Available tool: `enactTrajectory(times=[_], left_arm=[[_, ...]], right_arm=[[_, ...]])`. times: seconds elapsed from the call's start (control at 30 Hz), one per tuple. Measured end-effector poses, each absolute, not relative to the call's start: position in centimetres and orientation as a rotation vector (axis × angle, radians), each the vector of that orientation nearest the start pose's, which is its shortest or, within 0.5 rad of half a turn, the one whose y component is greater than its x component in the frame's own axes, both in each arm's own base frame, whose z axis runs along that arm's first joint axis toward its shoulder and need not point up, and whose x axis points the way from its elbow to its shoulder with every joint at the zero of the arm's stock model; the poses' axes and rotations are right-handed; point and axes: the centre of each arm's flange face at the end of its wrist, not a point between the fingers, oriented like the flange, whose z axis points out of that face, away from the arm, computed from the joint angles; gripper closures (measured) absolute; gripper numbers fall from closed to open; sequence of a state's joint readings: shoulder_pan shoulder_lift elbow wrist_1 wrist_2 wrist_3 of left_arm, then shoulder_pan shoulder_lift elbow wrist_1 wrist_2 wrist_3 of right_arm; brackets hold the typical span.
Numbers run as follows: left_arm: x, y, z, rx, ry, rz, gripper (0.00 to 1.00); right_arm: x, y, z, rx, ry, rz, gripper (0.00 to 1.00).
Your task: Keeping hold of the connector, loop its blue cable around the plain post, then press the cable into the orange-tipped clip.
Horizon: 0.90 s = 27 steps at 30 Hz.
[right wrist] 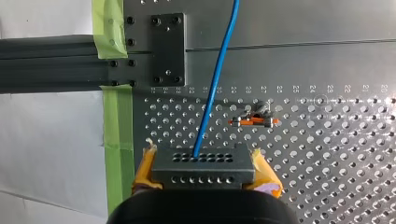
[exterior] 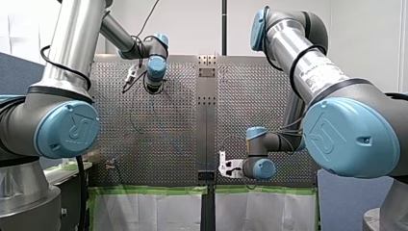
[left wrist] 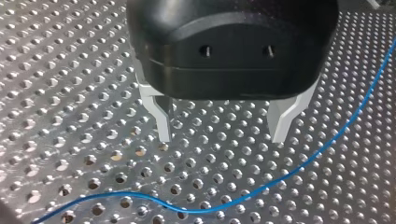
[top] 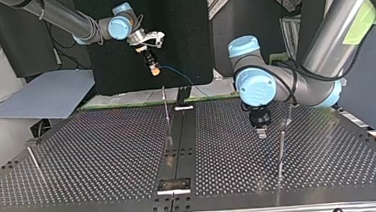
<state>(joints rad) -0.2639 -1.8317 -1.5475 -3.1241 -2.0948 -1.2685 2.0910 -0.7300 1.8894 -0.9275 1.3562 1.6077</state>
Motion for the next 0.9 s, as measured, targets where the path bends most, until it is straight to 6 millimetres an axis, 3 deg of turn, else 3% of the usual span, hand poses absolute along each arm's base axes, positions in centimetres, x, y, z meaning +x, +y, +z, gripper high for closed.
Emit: enactTrajectory(times=[0.33,0.63,0.9], left_arm=[[51.9,-24.7,33.1,0.15,1.787,0.543,0.02],[53.3,-24.1,32.8,0.11,1.75,0.555,0.02],[55.4,-24.1,29.8,0.118,1.786,0.611,0.02]], right_arm=[[40.8,-39.4,-3.3,-2.584,1.272,-2.149,0.89],[40.8,-39.4,-3.3,-2.583,1.27,-2.151,0.89],[40.9,-39.4,-3.3,-2.582,1.268,-2.154,0.89]])
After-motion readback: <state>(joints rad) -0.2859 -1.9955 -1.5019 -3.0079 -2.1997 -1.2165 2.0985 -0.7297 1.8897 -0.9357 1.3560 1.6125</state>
